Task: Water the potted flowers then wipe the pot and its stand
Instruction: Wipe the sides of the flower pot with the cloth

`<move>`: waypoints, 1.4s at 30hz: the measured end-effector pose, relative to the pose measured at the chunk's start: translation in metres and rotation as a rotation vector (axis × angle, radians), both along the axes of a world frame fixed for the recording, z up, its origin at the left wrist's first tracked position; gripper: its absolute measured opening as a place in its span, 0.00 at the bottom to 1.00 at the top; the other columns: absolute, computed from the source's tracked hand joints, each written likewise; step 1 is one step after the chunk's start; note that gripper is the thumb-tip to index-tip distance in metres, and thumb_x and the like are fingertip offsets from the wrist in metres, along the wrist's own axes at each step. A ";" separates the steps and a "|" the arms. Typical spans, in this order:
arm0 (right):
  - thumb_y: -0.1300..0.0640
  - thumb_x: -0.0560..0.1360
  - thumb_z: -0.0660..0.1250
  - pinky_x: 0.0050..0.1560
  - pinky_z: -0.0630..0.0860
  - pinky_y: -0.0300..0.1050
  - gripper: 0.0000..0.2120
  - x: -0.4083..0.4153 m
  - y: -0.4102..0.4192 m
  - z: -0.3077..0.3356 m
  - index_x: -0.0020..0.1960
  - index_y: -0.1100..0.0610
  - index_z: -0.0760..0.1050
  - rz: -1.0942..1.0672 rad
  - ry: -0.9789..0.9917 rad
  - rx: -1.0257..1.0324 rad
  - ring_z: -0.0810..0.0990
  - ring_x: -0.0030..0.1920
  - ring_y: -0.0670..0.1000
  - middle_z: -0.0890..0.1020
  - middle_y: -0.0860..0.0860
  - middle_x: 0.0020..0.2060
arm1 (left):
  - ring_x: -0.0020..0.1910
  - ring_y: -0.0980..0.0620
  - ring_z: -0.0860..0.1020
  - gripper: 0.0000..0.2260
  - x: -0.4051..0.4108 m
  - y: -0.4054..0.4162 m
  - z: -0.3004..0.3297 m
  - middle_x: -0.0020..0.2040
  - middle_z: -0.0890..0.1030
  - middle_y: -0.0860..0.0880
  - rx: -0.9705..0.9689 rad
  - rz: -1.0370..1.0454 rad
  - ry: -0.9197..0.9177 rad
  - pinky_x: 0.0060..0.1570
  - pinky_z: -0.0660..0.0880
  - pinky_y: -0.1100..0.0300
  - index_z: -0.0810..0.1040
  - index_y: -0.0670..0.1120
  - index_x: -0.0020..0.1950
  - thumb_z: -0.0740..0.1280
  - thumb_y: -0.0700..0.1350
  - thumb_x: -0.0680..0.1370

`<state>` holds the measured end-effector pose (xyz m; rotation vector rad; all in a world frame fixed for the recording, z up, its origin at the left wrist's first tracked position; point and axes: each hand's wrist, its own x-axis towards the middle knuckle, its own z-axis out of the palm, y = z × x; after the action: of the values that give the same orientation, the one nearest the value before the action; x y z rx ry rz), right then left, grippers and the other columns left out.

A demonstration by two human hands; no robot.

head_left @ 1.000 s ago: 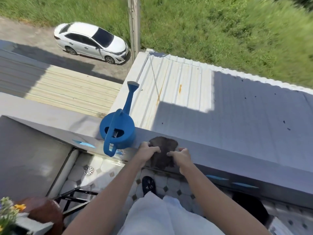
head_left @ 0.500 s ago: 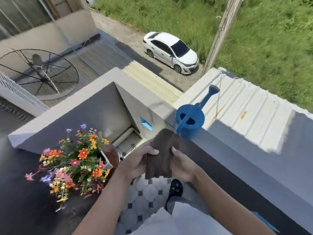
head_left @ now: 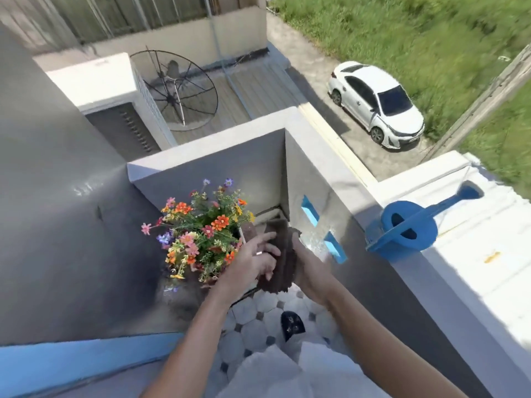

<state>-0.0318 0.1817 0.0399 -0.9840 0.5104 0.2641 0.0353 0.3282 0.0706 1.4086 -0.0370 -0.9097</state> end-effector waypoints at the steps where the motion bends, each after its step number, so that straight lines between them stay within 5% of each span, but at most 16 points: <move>1: 0.39 0.82 0.53 0.64 0.73 0.63 0.30 0.002 -0.003 -0.005 0.65 0.62 0.77 0.009 0.006 0.043 0.80 0.57 0.64 0.81 0.65 0.58 | 0.30 0.50 0.72 0.24 0.004 -0.002 0.000 0.46 0.79 0.43 -0.045 -0.017 0.076 0.27 0.69 0.58 0.74 0.38 0.66 0.62 0.32 0.69; 3: 0.41 0.80 0.60 0.62 0.74 0.64 0.30 0.007 -0.011 -0.013 0.64 0.68 0.75 0.020 0.028 0.067 0.80 0.55 0.64 0.81 0.66 0.56 | 0.26 0.51 0.69 0.22 0.011 -0.006 -0.002 0.43 0.79 0.41 -0.055 0.013 0.164 0.24 0.66 0.60 0.78 0.34 0.60 0.58 0.34 0.68; 5: 0.51 0.75 0.72 0.47 0.83 0.56 0.23 0.014 -0.020 -0.022 0.61 0.68 0.77 -0.052 0.091 0.029 0.83 0.46 0.60 0.83 0.63 0.48 | 0.22 0.53 0.67 0.16 0.017 -0.011 -0.012 0.38 0.77 0.42 0.089 0.140 0.176 0.21 0.63 0.64 0.79 0.33 0.54 0.57 0.33 0.72; 8: 0.60 0.75 0.72 0.29 0.79 0.44 0.12 0.025 -0.030 -0.036 0.56 0.64 0.78 -0.120 0.178 -0.023 0.83 0.36 0.55 0.83 0.57 0.40 | 0.20 0.56 0.66 0.07 0.020 -0.023 -0.041 0.33 0.73 0.47 0.339 0.251 0.220 0.20 0.59 0.65 0.78 0.37 0.47 0.60 0.35 0.75; 13: 0.60 0.77 0.71 0.44 0.82 0.50 0.12 0.050 -0.042 -0.068 0.58 0.63 0.78 -0.048 0.282 -0.133 0.85 0.47 0.58 0.85 0.60 0.49 | 0.23 0.54 0.67 0.09 0.023 -0.048 -0.089 0.31 0.76 0.47 0.487 0.460 0.370 0.25 0.59 0.63 0.75 0.45 0.45 0.59 0.47 0.80; 17: 0.59 0.78 0.69 0.40 0.81 0.46 0.09 0.067 -0.048 -0.085 0.57 0.60 0.78 0.078 0.280 -0.259 0.85 0.48 0.57 0.85 0.58 0.49 | 0.29 0.49 0.73 0.17 0.033 -0.052 -0.121 0.31 0.75 0.47 0.438 0.808 0.503 0.21 0.61 0.65 0.75 0.42 0.49 0.59 0.55 0.78; 23: 0.57 0.75 0.73 0.56 0.82 0.58 0.19 0.089 -0.045 -0.092 0.62 0.51 0.69 0.143 0.217 -0.346 0.82 0.55 0.55 0.81 0.53 0.56 | 0.27 0.51 0.62 0.17 0.053 -0.048 -0.133 0.30 0.67 0.48 0.444 0.992 0.500 0.30 0.61 0.60 0.70 0.47 0.36 0.55 0.50 0.82; 30: 0.50 0.78 0.68 0.53 0.83 0.57 0.09 0.104 -0.038 -0.089 0.58 0.49 0.76 0.149 0.184 -0.374 0.84 0.51 0.54 0.84 0.53 0.52 | 0.27 0.52 0.62 0.16 0.065 -0.042 -0.137 0.32 0.67 0.48 0.459 0.981 0.496 0.28 0.61 0.64 0.69 0.52 0.36 0.56 0.43 0.83; 36: 0.53 0.81 0.63 0.49 0.84 0.51 0.08 0.114 -0.027 -0.075 0.54 0.50 0.81 0.092 0.200 -0.368 0.86 0.48 0.54 0.87 0.53 0.47 | 0.29 0.54 0.69 0.14 0.075 -0.015 -0.117 0.34 0.75 0.46 0.478 0.946 0.399 0.30 0.65 0.63 0.73 0.43 0.41 0.55 0.45 0.84; 39: 0.55 0.82 0.63 0.40 0.82 0.45 0.08 0.119 -0.018 -0.066 0.49 0.53 0.81 0.080 0.186 -0.378 0.85 0.42 0.51 0.86 0.53 0.44 | 0.20 0.57 0.67 0.09 0.082 0.004 -0.100 0.34 0.75 0.43 0.399 0.953 0.351 0.17 0.58 0.66 0.71 0.41 0.46 0.57 0.43 0.83; 42: 0.56 0.82 0.62 0.34 0.80 0.40 0.09 0.127 -0.011 -0.050 0.47 0.55 0.80 0.073 0.116 -0.423 0.84 0.37 0.48 0.85 0.51 0.39 | 0.15 0.58 0.60 0.07 0.079 0.013 -0.074 0.32 0.71 0.43 0.288 0.914 0.370 0.16 0.54 0.65 0.69 0.39 0.46 0.57 0.40 0.82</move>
<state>0.0956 0.1709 -0.0104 -1.4066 0.6525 0.2859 0.1147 0.3412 -0.0033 1.2860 0.9735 -0.3865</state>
